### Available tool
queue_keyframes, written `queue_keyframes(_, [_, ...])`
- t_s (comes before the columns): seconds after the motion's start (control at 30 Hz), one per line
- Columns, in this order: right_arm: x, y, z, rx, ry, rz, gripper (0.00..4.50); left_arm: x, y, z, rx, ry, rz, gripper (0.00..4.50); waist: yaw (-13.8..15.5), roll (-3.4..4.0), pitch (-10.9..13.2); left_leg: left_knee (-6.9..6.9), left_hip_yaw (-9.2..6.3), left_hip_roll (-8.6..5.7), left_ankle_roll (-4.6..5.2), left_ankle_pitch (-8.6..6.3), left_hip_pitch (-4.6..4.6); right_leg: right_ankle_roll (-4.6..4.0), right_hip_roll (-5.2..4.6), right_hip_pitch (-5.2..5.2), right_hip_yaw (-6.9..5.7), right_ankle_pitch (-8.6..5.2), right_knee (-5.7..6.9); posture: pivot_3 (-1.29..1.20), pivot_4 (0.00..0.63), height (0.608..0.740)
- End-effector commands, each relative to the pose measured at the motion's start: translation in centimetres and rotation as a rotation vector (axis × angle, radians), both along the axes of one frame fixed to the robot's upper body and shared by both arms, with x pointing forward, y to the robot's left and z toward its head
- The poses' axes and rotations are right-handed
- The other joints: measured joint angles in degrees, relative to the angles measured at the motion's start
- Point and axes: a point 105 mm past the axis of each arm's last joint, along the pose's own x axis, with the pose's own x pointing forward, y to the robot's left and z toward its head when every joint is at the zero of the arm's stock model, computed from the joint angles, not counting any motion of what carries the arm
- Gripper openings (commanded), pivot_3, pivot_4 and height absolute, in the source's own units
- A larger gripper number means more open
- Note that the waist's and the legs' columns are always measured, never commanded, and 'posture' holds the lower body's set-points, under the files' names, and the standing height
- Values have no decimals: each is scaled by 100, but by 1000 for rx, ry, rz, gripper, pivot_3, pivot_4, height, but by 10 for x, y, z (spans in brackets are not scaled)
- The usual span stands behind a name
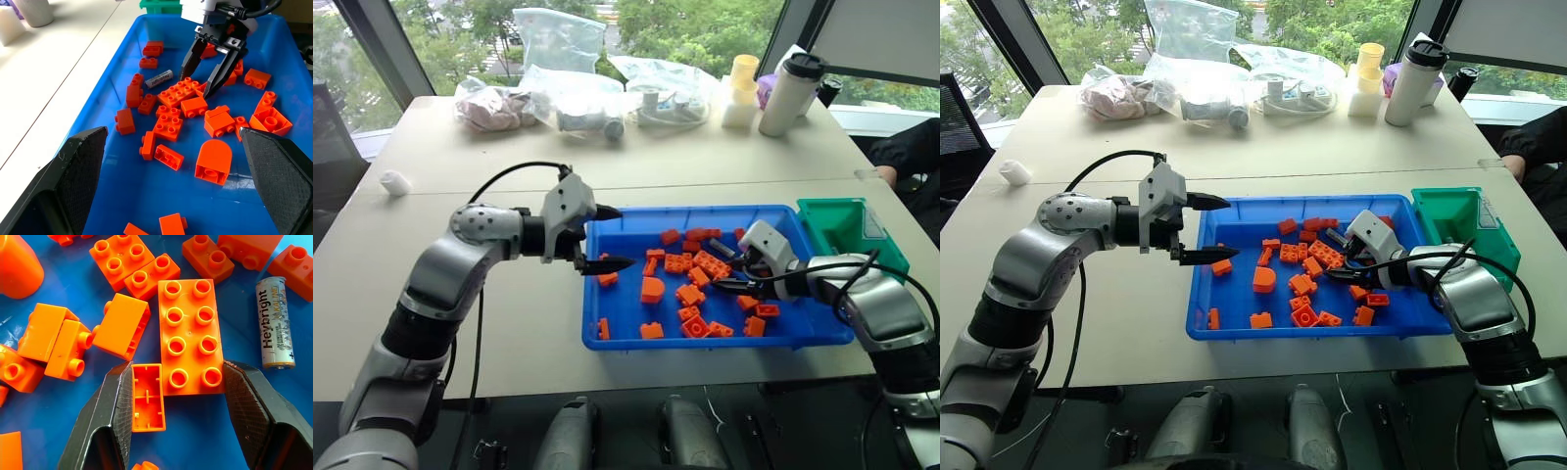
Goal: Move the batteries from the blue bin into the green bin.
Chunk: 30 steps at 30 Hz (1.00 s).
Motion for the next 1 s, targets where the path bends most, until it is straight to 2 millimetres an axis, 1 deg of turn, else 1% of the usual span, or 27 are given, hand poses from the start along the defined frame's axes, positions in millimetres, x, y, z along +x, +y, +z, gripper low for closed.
queue_keyframes(0.03, [-12,9,28,63,-67,97,2089,-1,1,6,-3,-42,1,4500,0,0,0,0,0,0,0,0,-1,0,0,-1,0,0,0,0,150,740])
queue_keyframes(0.1, [-23,16,34,91,-46,149,2089,-1,1,6,-1,-41,1,4500,0,0,0,0,0,0,0,0,-2,0,0,-2,0,0,0,0,150,740])
queue_keyframes(0.17, [-42,26,31,82,3,231,2089,-1,0,5,0,-42,-2,4500,1,0,1,0,-2,1,0,0,-2,0,0,-2,-1,0,-1,0,150,740])
queue_keyframes(0.2, [-48,28,29,73,16,253,2089,-1,0,5,0,-42,-3,4500,1,0,1,-1,-3,1,1,-1,-2,0,0,-1,-2,0,-1,0,150,740])
queue_keyframes(0.3, [-53,27,20,44,40,253,2089,0,-2,5,1,-45,-7,4500,1,-2,2,-1,-5,1,1,-1,-2,0,0,1,-4,0,-3,0,150,740])
queue_keyframes(0.33, [-55,26,17,37,48,255,3165,0,-2,5,2,-45,-8,4500,2,-2,2,1,-4,1,1,-1,-2,0,0,1,-4,0,-3,0,150,740])
queue_keyframes(0.4, [-56,25,17,36,51,258,4132,0,-2,5,4,-46,-8,4500,3,-2,2,1,-4,0,1,-1,-3,0,0,1,-4,0,-2,0,150,740])
queue_keyframes(0.43, [-54,24,19,44,38,249,4421,0,-1,5,5,-46,-9,4500,4,-2,2,1,-4,0,1,0,-2,0,0,1,-4,0,-2,0,150,740])
queue_keyframes(0.57, [-43,19,38,109,-6,197,4421,1,0,5,9,-48,-7,4500,0,-2,2,1,-4,0,1,0,-2,0,0,1,-4,0,-3,0,150,740])
queue_keyframes(0.63, [-28,15,55,169,-67,139,4421,1,0,6,9,-49,-6,4500,-6,-3,2,1,-4,1,1,0,-2,0,0,1,-4,0,-3,0,150,740])
queue_keyframes(0.7, [-13,7,62,173,-118,76,4421,1,1,7,7,-49,-6,4500,-8,-3,3,1,-5,2,1,0,-2,0,0,1,-4,0,-1,0,150,740])
queue_keyframes(0.8, [-1,0,60,134,-150,24,4421,1,1,8,3,-45,-11,4500,16,-3,3,-1,-6,2,1,-1,-3,0,-2,0,-5,-1,-3,0,150,740])
queue_keyframes(0.9, [17,-8,38,25,-131,-44,4421,-5,1,8,29,-31,-44,4500,-1,-3,3,0,-5,0,0,-1,-8,0,-4,-2,-5,0,-8,0,150,740])
queue_keyframes(1.0, [28,-6,27,-11,-107,-63,4421,-6,5,6,83,-41,-47,4500,-20,-1,4,1,-2,0,0,0,-7,0,-2,-7,-3,0,-1,0,150,740])
